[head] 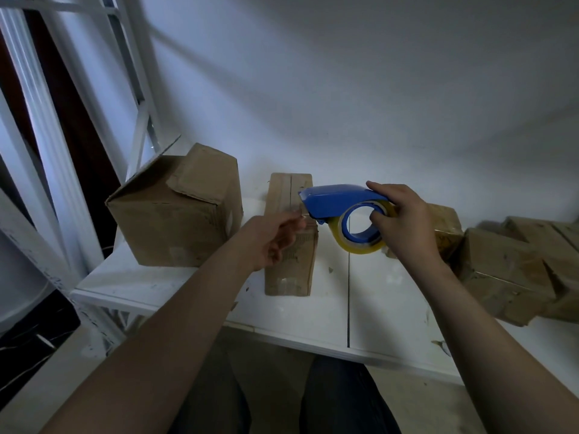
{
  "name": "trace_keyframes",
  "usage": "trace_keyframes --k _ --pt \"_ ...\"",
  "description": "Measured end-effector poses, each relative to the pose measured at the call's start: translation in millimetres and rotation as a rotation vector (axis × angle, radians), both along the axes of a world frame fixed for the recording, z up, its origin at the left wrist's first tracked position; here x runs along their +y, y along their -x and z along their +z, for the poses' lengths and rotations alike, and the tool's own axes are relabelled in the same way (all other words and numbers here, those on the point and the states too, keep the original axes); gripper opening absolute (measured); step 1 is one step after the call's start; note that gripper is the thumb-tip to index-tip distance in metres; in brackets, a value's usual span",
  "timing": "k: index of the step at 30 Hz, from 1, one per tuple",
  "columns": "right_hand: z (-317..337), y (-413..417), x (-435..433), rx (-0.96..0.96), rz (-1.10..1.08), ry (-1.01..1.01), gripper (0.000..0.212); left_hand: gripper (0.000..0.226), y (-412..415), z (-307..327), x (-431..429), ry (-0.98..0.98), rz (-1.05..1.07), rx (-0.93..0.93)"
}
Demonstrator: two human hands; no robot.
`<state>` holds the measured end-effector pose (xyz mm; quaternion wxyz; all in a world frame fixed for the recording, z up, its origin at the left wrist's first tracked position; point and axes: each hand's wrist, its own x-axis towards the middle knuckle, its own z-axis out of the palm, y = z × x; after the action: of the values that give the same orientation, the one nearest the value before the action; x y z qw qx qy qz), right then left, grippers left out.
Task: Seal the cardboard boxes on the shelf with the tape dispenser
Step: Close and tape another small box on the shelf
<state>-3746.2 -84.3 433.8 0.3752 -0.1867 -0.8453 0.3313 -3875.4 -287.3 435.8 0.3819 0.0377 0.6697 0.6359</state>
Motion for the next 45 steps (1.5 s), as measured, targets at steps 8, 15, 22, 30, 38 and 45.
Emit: trace_keyframes --k 8,15,22,30,38,45 --pt "0 -4 -3 -0.025 0.148 -0.081 0.064 0.015 20 15 -4 0.18 -0.005 0.339" --pt "0 1 11 -0.162 0.337 -0.065 0.08 0.011 27 26 -8 0.396 -0.079 0.617" --pt "1 6 35 -0.154 0.501 -0.275 0.073 0.014 32 19 -12 0.367 -0.109 0.731" --pt "-7 6 50 -0.08 0.497 -0.446 0.081 0.015 27 -2 -13 0.27 -0.08 0.754" --pt "-32 -20 88 -0.07 0.461 -0.415 0.083 0.026 41 -25 -51 0.278 0.011 0.82" --pt "-43 -26 98 -0.051 0.463 -0.404 0.082 0.024 44 -34 -40 0.296 0.005 0.815"
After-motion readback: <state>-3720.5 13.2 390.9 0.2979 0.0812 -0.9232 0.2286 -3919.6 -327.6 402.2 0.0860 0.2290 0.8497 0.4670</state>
